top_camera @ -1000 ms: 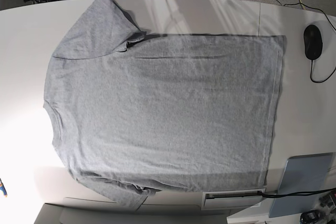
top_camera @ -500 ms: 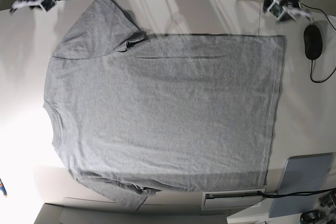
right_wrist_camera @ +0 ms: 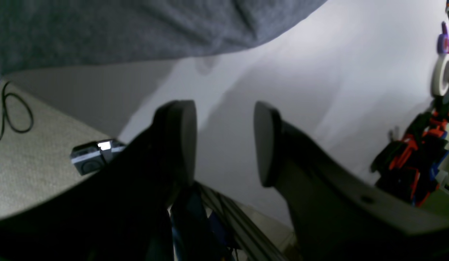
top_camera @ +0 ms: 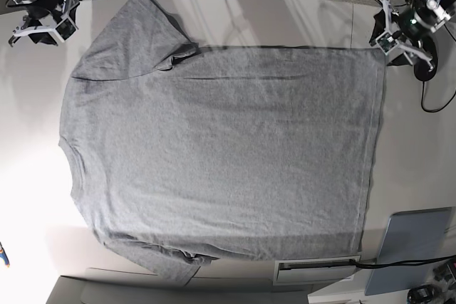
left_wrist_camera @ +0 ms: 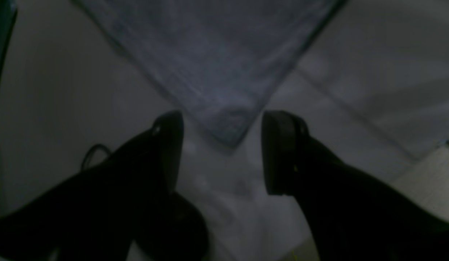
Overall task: Fold the T-shirt properly
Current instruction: 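Move both grippers down to the shirt's shoulder corners and grasp them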
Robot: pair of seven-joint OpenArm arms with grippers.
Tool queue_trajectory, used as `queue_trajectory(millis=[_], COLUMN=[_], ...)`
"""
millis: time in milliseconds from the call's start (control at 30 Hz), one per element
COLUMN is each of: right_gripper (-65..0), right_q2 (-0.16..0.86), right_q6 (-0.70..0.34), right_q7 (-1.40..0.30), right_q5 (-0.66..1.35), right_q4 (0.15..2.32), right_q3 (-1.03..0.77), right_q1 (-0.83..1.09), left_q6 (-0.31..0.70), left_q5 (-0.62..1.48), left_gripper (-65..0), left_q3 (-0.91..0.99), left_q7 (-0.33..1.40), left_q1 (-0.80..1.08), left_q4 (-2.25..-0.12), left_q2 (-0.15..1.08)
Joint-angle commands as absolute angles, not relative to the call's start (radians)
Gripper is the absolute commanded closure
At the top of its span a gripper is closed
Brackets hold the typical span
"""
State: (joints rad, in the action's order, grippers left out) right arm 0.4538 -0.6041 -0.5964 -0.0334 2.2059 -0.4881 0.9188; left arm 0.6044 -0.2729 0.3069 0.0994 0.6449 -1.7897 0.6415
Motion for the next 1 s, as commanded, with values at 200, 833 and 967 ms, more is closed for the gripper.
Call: queue_trajectory(millis=[200, 833, 967], right_gripper=[-26.0, -26.0, -25.9], right_q2=[0.466, 0.615, 0.665], right_q6=[-0.595, -0.698, -0.652], right_q7=[-0.531, -0.439, -0.438], right_q5=[-0.103, -0.179, -0.317], right_q4=[2.218, 2.188, 2.115], right_q3=[-0.497, -0.443, -0.292], right_q1=[0.878, 0.877, 0.835], left_q6=[0.414, 0.630, 0.629], left_q5=[-0.368, -0.405, -0.405], left_gripper=[-35.0, 0.0, 0.0], left_q3=[0.138, 0.138, 0.138], left_q7=[0.112, 0.105, 0.113], left_q1=[0.541, 0.468, 0.471], left_q4=[-1.673, -1.582, -1.582], left_q2=[0.662, 0.660, 0.647])
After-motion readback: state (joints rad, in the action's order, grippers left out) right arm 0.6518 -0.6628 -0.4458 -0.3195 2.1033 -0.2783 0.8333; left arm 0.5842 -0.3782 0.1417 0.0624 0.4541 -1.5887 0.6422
